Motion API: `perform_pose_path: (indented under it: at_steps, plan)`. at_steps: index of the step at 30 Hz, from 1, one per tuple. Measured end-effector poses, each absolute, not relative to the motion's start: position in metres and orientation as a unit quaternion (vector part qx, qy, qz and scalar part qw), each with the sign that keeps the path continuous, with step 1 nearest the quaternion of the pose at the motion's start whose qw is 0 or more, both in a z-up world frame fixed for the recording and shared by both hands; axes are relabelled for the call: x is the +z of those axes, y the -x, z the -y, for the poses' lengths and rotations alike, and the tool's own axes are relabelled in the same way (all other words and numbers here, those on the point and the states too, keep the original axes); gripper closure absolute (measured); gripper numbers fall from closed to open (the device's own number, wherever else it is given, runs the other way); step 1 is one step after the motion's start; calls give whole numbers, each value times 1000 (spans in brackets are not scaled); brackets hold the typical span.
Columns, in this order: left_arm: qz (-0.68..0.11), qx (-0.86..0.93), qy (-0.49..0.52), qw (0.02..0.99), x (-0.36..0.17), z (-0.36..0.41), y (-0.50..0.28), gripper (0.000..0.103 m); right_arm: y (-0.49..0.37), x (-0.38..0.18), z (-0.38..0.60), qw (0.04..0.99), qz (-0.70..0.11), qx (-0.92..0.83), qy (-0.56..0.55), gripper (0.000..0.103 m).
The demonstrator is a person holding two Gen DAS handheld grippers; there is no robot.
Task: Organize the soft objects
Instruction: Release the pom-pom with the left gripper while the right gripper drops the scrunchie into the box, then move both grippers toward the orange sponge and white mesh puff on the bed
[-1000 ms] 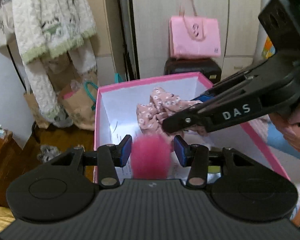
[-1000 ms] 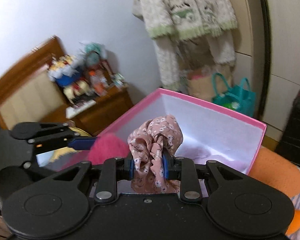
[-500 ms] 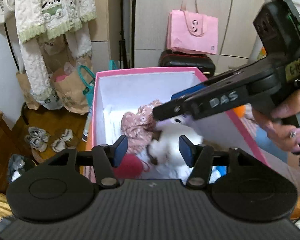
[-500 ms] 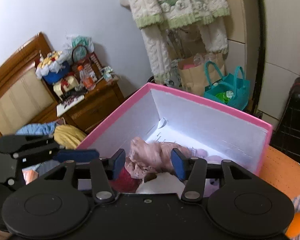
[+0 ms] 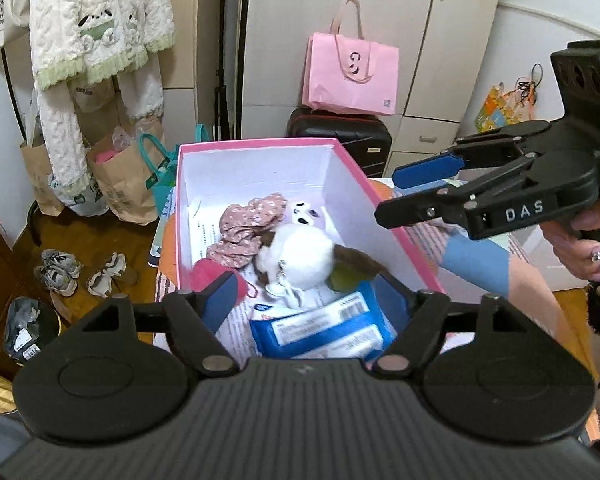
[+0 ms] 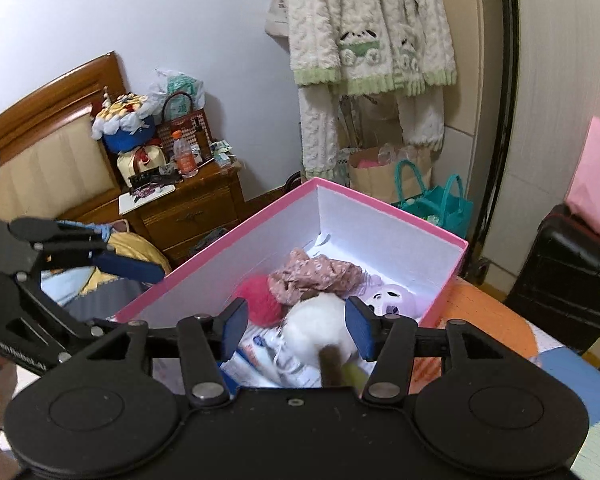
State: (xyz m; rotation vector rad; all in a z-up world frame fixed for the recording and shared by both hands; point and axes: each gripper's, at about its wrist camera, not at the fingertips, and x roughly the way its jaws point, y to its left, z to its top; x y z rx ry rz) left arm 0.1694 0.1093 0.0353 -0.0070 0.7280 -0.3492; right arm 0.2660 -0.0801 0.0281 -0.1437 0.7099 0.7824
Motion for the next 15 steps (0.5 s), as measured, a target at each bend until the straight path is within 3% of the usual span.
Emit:
perform_pose_path:
  at_steps: [8,12,15]
  plan:
    - [-352,-194,-13,916,45,-93,-137,21,-224,39,87,863,-325,374,98,43]
    - [-342,-187,-31,920,48,-81,-125,15,-203,44,92,865,-317,373,109,31]
    - [-339,-195,-41,919,50,-73,-117,14,-188,47,98,868,-308,371,117,29]
